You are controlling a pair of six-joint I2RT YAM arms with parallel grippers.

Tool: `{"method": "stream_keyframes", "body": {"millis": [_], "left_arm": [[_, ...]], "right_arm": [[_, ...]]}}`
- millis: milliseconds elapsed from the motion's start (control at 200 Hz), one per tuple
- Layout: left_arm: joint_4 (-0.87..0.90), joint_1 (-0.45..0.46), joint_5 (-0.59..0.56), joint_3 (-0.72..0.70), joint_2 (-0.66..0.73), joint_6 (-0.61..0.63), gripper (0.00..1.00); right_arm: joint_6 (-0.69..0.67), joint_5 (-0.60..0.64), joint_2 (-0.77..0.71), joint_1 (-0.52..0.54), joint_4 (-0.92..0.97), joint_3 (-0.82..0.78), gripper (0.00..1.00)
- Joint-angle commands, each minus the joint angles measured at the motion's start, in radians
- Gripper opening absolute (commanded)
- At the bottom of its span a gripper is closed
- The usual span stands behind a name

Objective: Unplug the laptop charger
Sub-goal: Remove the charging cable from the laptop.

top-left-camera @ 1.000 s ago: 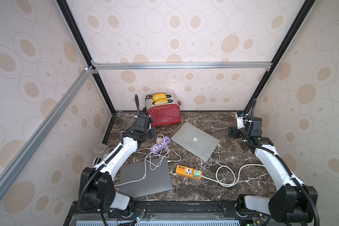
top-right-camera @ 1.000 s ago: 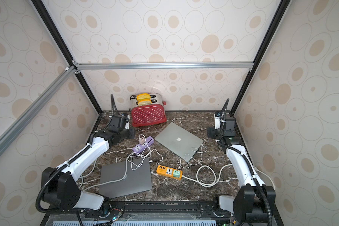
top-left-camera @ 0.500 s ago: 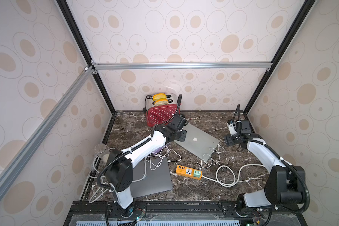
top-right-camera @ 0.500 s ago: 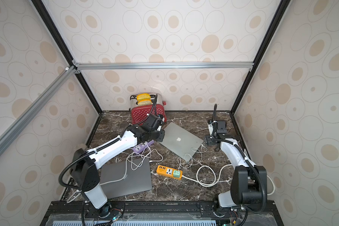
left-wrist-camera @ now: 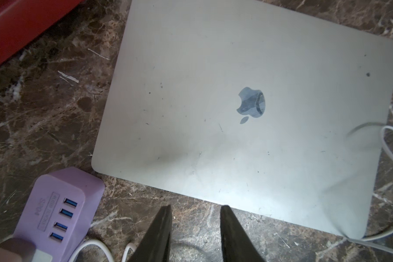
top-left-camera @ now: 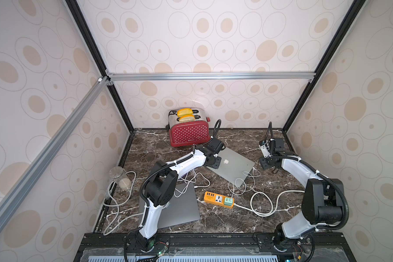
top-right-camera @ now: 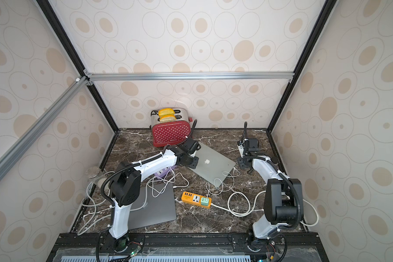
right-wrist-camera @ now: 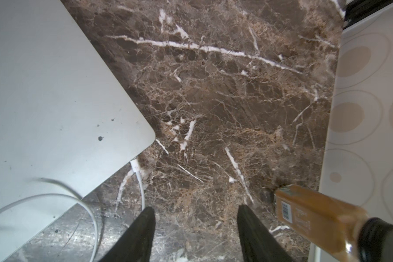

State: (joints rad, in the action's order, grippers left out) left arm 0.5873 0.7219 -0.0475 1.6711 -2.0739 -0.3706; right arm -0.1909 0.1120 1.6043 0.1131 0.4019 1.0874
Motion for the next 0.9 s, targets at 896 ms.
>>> {"method": "stream_keyframes", "body": {"millis": [896], "left_arm": [[-0.05, 0.008, 0.089, -0.073, -0.043, -0.083, 0.38]], "right_arm": [[-0.157, -0.24, 0.172, 0.015, 0.132, 0.09, 0.4]]}}
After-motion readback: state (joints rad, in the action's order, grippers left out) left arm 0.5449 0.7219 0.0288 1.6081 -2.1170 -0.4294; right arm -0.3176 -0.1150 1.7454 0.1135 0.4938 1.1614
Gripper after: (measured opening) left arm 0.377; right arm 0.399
